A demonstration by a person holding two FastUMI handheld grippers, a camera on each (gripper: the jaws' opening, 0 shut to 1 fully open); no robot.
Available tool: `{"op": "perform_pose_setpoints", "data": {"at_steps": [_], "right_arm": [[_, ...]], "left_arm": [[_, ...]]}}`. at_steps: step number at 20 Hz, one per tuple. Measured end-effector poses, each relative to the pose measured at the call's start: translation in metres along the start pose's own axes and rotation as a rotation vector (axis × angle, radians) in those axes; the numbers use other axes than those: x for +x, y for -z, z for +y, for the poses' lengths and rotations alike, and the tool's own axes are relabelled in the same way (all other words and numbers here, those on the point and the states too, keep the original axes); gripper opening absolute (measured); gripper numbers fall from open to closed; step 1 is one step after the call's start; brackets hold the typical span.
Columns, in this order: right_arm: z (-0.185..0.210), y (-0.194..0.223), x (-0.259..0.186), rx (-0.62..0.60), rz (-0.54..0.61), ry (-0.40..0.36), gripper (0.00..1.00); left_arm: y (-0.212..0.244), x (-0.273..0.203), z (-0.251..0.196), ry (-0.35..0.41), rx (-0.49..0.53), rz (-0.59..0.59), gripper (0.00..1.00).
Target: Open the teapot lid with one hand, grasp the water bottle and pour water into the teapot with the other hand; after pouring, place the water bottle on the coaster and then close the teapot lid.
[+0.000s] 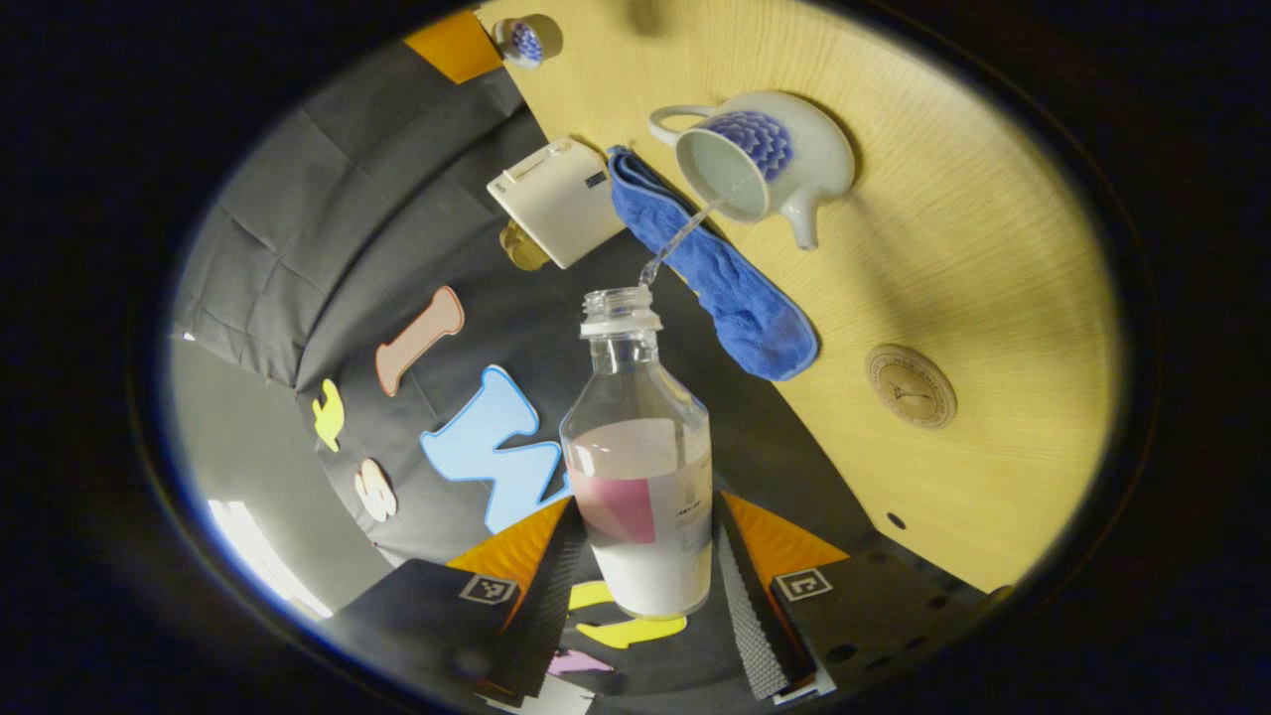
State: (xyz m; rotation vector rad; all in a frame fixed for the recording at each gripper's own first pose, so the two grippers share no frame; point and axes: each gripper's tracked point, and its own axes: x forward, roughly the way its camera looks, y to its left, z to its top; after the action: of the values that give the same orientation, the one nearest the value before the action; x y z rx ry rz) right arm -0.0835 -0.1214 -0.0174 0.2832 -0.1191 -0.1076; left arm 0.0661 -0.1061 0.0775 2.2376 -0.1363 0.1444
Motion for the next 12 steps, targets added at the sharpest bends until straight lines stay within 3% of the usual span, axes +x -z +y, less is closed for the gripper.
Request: {"op": "perform_pose_setpoints", "data": {"at_steps": [12], "right_arm": [[-0.001, -0.001, -0.001, 0.019, 0.000, -0.005, 0.12]], "left_arm": [[-0.019, 0.001, 0.013, -0.011, 0.104, -0.047, 0.86]]}}
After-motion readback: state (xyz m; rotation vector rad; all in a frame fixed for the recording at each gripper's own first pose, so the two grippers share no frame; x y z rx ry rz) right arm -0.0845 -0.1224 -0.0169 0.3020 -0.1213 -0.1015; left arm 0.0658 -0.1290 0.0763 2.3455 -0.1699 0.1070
